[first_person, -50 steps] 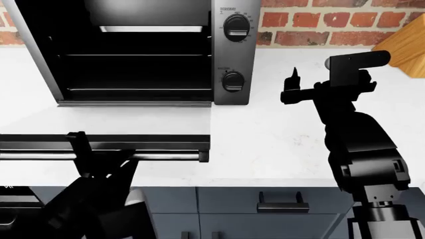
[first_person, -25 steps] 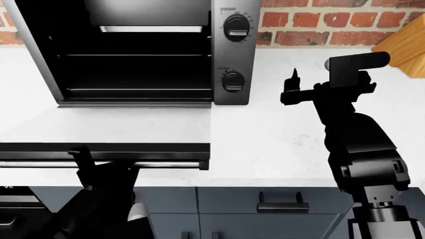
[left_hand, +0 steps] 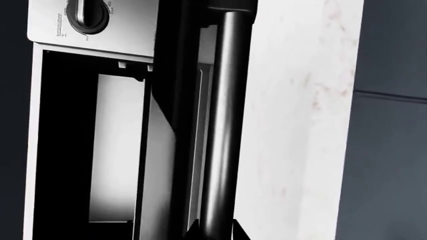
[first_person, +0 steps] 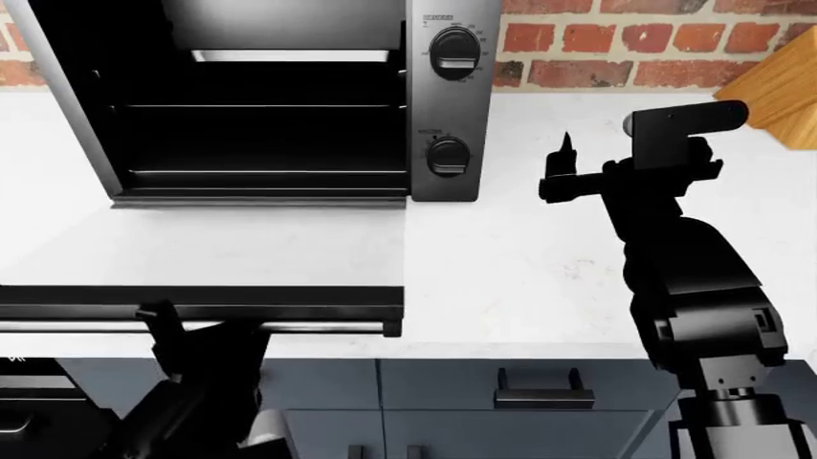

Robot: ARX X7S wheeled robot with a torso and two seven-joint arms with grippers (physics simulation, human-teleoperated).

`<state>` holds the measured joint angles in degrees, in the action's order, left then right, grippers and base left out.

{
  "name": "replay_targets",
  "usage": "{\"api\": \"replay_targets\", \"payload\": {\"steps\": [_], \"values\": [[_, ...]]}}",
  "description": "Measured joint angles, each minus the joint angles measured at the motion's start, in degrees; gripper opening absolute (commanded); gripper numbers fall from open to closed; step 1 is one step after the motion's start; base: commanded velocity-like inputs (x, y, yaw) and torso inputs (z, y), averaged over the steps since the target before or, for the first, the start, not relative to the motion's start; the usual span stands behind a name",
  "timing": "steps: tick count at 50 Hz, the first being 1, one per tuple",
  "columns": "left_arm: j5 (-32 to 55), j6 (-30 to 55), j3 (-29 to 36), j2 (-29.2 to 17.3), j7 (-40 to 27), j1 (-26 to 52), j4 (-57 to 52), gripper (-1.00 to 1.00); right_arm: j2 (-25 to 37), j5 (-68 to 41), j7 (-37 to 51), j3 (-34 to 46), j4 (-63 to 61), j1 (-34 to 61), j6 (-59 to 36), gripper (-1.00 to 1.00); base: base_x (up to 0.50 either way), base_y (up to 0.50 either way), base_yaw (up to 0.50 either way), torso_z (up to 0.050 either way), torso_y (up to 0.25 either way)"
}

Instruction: Open the toaster oven door.

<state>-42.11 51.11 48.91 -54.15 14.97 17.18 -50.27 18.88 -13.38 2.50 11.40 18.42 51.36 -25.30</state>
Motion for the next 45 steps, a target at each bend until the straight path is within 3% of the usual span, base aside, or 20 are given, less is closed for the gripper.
{"api": "replay_targets", "payload": {"steps": [45], "values": [[-8.1,-9.3,-1.5,2.6,-10.8,-9.1,9.6,-1.0,0.2,-0.4,0.4,0.6,0.7,-0.5,0.7,1.0,0.0,0.0,0.0,0.0,0.0]]}}
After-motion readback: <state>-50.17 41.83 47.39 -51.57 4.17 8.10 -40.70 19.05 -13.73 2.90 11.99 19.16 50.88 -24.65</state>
